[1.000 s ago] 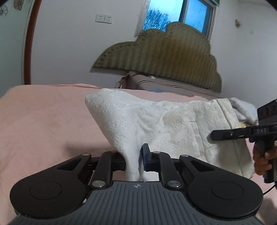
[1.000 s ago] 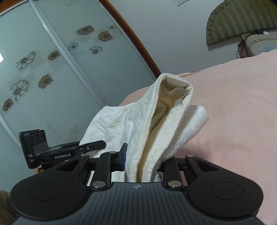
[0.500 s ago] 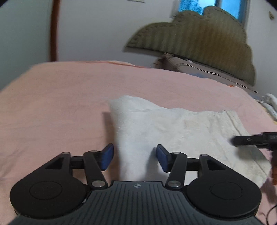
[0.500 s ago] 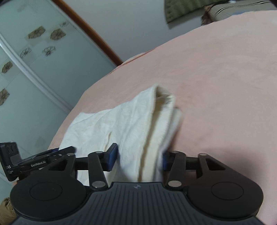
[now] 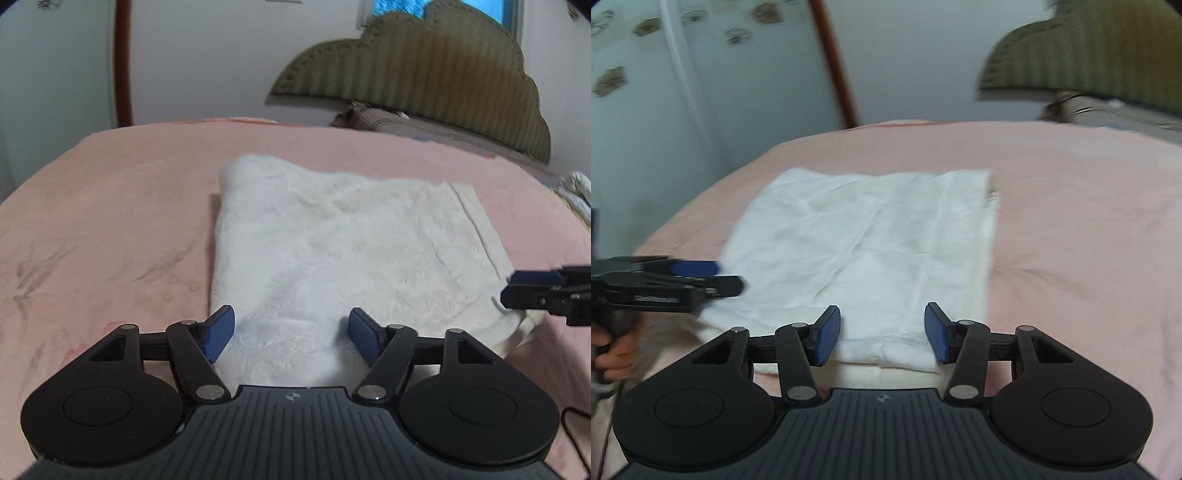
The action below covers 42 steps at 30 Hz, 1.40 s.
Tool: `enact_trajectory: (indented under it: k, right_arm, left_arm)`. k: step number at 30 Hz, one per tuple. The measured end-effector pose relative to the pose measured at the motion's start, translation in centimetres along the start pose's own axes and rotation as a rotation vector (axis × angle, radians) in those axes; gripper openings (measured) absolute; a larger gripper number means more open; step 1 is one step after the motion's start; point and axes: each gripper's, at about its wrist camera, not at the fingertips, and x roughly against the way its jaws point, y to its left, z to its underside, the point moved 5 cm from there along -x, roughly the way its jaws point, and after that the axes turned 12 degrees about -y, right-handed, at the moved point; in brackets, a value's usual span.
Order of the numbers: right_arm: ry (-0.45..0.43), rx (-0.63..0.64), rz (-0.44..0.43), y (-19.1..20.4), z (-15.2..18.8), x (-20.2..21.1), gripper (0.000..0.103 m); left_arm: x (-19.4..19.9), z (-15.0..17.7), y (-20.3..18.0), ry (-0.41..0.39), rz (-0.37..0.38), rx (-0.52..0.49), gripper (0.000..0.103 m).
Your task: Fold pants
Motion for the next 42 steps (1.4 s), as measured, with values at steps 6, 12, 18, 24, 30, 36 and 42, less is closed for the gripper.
enact_trajectory:
  k: [6,12,18,24,30,36,42]
  right_arm:
    - [-0.064,-0.055,-0.008,2.7,1.0,6.0,0.089]
    - [0.010,-0.090,-0.014,7.2,3.6,8.3,0.091]
    - [0.068,-0.052,0.040,10.9,6.5,9.8,0.091]
    - [0.083,-0.194,-0.004,12.2,6.4,11.5,0.098]
    - [0.001,-0.040,0.261,11.7,6.9,10.1,0.102]
    - [0.010,0.070,0.283,12.4,8.8,8.7,0.103]
    - [0.004,0.074,0.295,12.1,9.6,8.3,0.103]
  left_arm:
    - [6.5,-0.1,-1.2,-0.068,-0.023,-0.003,0.089]
    - [9.8,3.1,-1.9,0.016,-0.018,0.065,0.090]
    - [11.8,5.9,-2.3,0.060,-0.047,0.041,0.090]
    - [12.5,7.1,-2.2,0.068,-0.098,-0.008,0.092]
    - [11.3,7.8,-1.5,0.065,-0.166,0.013,0.092]
    - [10.7,8.2,-1.7,0.035,-0.198,-0.020,0.096]
    - [10.8,8.3,-1.5,0.030,-0.198,-0.025,0.099]
